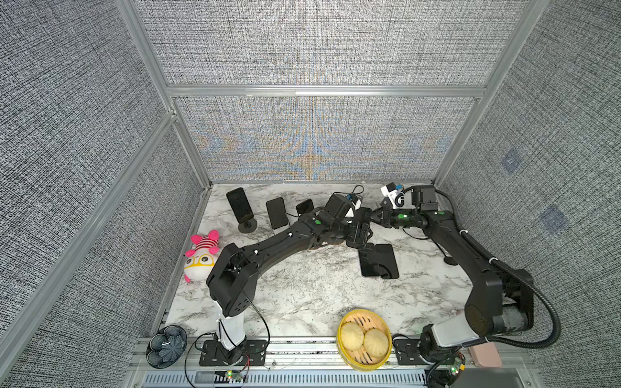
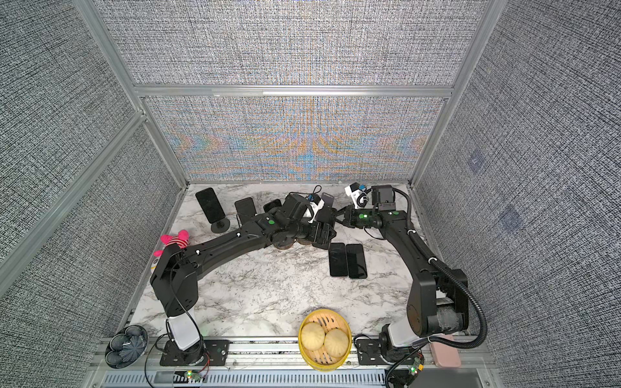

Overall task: Remove the phone from the phone stand
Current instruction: 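Grasp the black phone with the left gripper while the right gripper opens and withdraws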

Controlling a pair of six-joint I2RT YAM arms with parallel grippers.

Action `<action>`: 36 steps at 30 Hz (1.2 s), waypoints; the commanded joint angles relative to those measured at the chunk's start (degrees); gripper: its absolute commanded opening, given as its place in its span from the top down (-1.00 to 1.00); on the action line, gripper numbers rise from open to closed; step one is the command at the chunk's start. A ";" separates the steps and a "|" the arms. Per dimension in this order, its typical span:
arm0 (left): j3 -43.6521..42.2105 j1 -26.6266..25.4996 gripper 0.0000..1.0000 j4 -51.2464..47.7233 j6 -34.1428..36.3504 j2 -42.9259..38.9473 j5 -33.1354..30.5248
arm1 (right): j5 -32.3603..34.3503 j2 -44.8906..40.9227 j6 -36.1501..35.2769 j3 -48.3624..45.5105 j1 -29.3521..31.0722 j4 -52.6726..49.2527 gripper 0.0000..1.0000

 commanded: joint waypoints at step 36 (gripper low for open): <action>2.41 -3.23 0.24 -12.80 -8.97 1.62 -18.45 | 4.27 -1.05 -1.36 -1.49 -1.75 -5.18 0.05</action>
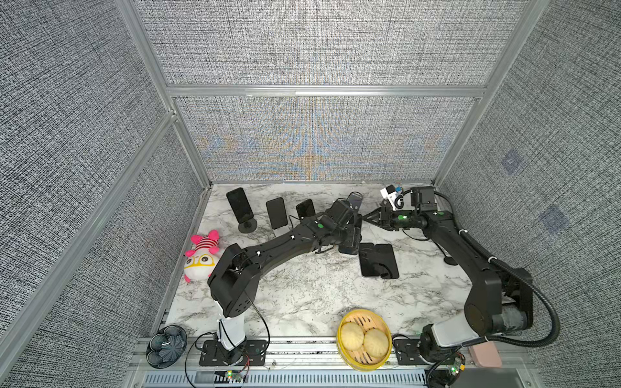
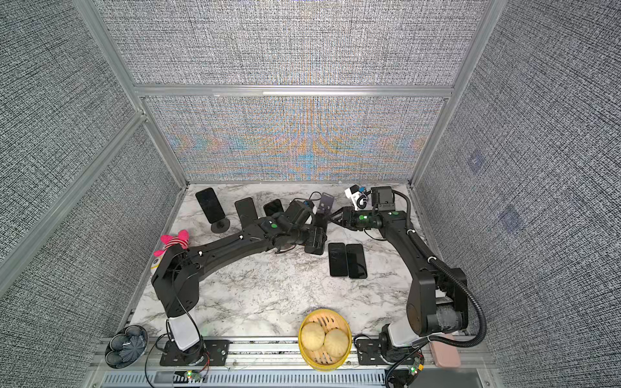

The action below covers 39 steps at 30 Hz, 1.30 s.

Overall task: Remove the phone from the phone stand
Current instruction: 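Grasp the black phone with the left gripper while the right gripper opens and withdraws, then lower the black phone with the left gripper beside the two flat phones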

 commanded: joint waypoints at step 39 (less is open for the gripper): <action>19.93 -5.65 0.37 -23.74 -23.48 21.98 -8.53 | 21.38 -12.69 -1.35 -16.87 -9.66 -2.14 0.05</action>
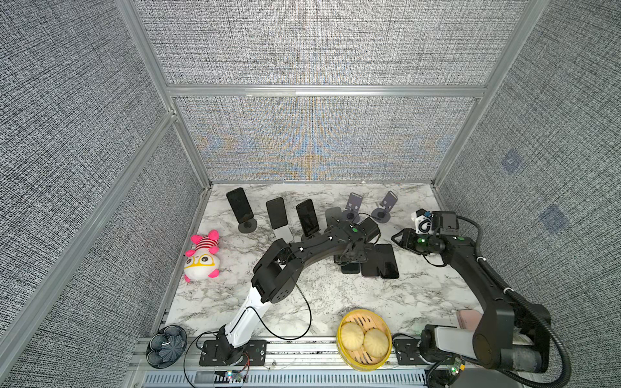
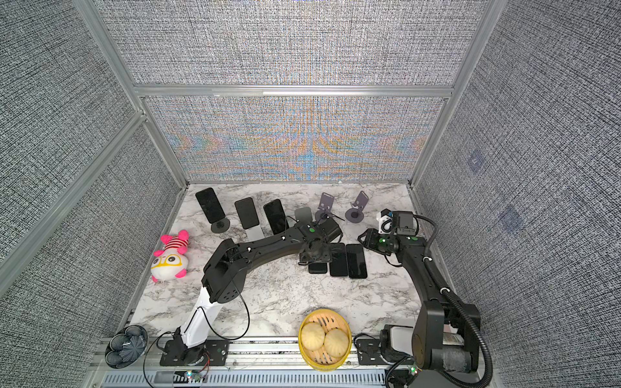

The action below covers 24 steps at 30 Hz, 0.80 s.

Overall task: Remove the phone from the phone stand
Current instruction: 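Lower the black phone with the left gripper beside the two flat phones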

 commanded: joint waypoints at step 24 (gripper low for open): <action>1.28 0.74 0.17 1.87 -1.05 4.42 1.43 | -0.99 1.34 -2.54 2.93 -0.25 -1.15 0.05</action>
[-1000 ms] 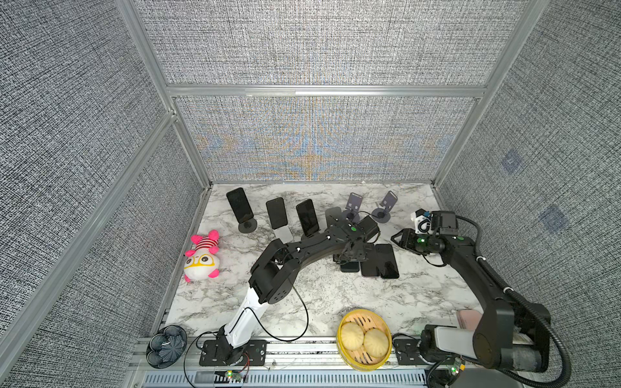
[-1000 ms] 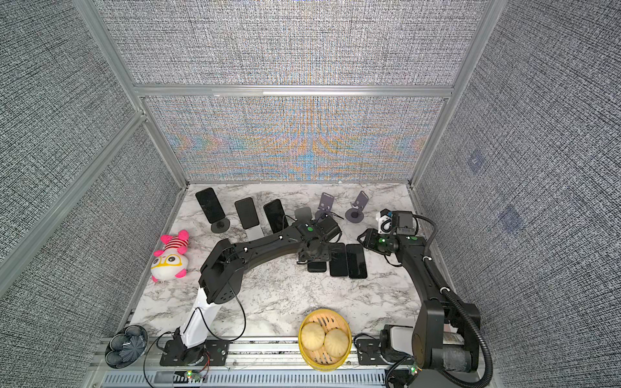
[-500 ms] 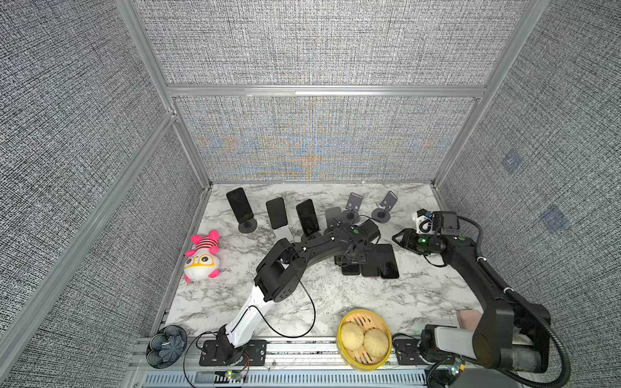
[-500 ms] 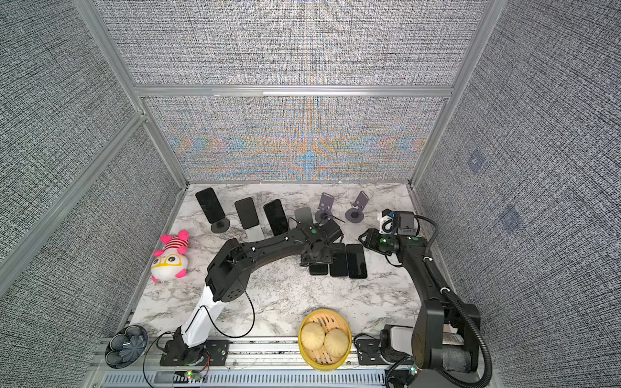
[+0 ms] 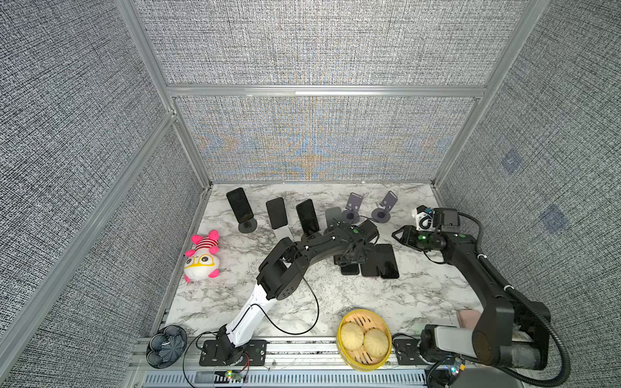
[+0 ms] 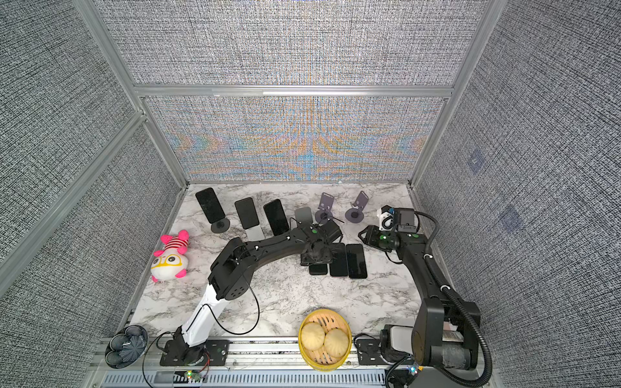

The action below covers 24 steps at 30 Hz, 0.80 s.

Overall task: Remove the phone from the phone stand
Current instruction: 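Lower the black phone with the left gripper beside the two flat phones, then set the black phone flat on the table and open the left gripper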

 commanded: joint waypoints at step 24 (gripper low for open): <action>-2.08 0.04 -0.54 3.80 0.26 0.50 4.72 | 2.34 0.74 -2.59 -0.57 0.04 -2.48 0.05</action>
